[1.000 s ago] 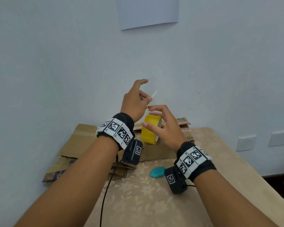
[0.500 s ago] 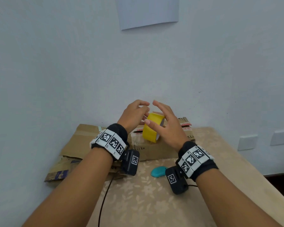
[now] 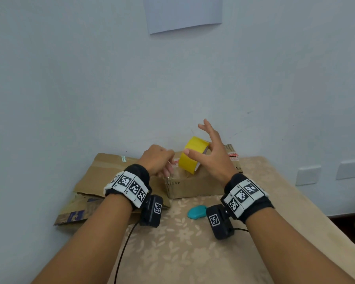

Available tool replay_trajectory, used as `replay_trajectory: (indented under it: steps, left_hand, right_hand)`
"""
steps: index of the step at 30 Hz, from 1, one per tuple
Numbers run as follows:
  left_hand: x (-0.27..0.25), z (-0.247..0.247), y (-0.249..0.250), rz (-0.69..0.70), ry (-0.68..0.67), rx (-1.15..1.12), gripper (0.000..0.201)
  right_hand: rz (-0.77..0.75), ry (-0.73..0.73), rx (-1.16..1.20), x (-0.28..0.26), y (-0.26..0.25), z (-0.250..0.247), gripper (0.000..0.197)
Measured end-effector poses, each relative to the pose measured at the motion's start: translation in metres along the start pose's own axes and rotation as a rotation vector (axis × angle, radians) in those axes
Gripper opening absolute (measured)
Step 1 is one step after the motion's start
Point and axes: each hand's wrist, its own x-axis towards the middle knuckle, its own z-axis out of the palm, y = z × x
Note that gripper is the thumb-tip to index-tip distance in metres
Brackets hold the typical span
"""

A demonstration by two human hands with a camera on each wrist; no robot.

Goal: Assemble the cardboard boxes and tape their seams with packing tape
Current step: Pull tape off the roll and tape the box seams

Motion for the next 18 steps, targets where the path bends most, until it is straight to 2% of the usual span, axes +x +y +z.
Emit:
replay_trajectory:
  steps: [2,6,11,15,18]
  left_hand:
    - [-0.002,0.002,-0.002,-0.046,-0.111,0.060,0.023]
    - [-0.003,0.003,0.003,-0.044,-0.206,0.052,0.020]
    - [-0.006,0.004,0.005,-0.042,-0.401,0.097,0.018]
    - [-0.011,0.021,0.002,-0.003,-0.541,0.266,0.015]
    - [-0.013,0.039,0.002,0.027,-0.584,0.412,0.030]
  right_hand:
    - [0.003,0.015,0.003,0.000,-0.001,0.000,0.099]
    - [0.016,0.040,0.017,0.000,-0.002,0.000,0.098]
    - [0.056,0.092,0.086,-0.001,-0.004,0.001,0.100]
    - [0.079,0.118,0.158,0.000,-0.003,0.002,0.102]
    - [0.080,0.108,0.140,0.000,-0.003,0.000,0.102]
